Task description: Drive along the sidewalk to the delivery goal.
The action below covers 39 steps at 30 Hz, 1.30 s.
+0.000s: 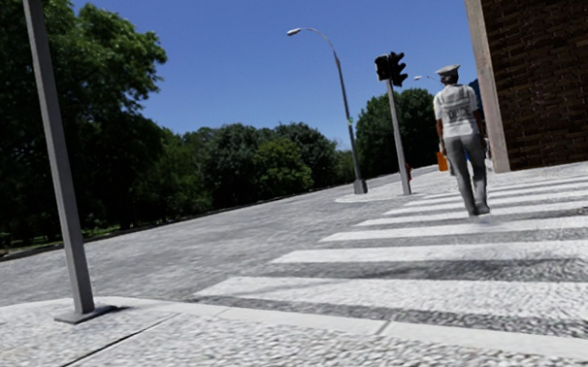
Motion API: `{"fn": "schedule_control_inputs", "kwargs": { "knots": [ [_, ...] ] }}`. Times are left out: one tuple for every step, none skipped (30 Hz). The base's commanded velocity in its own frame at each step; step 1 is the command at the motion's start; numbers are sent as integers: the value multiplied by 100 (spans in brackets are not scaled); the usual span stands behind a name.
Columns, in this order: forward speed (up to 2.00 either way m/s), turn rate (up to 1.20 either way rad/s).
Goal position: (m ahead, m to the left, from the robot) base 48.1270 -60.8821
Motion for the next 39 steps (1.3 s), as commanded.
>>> {"fn": "schedule_control_inputs", "kwargs": {
  "knots": [
    [97, -88],
    [97, -88],
    [97, -88],
    [97, -88],
    [97, -88],
    [97, -88],
    [97, -85],
    [97, -79],
    [97, -65],
    [97, -65],
    [97, -56],
    [97, -53],
    [97, -37],
    [97, 0],
    [97, 0],
    [97, 0],
    [97, 0],
    [97, 0],
    [97, 0],
    [118, 0],
    [149, 0],
    [200, 0],
    [200, 0],
    [200, 0],
    [200, 0],
    [200, 0],
    [200, 0],
    [200, 0],
    [200, 0],
    [200, 0],
    [200, 0],
    [200, 0],
    [200, 0],
    [200, 0],
    [200, 0],
    [200, 0],
    [200, 0],
    [200, 0],
    [200, 0]
  ]
}}
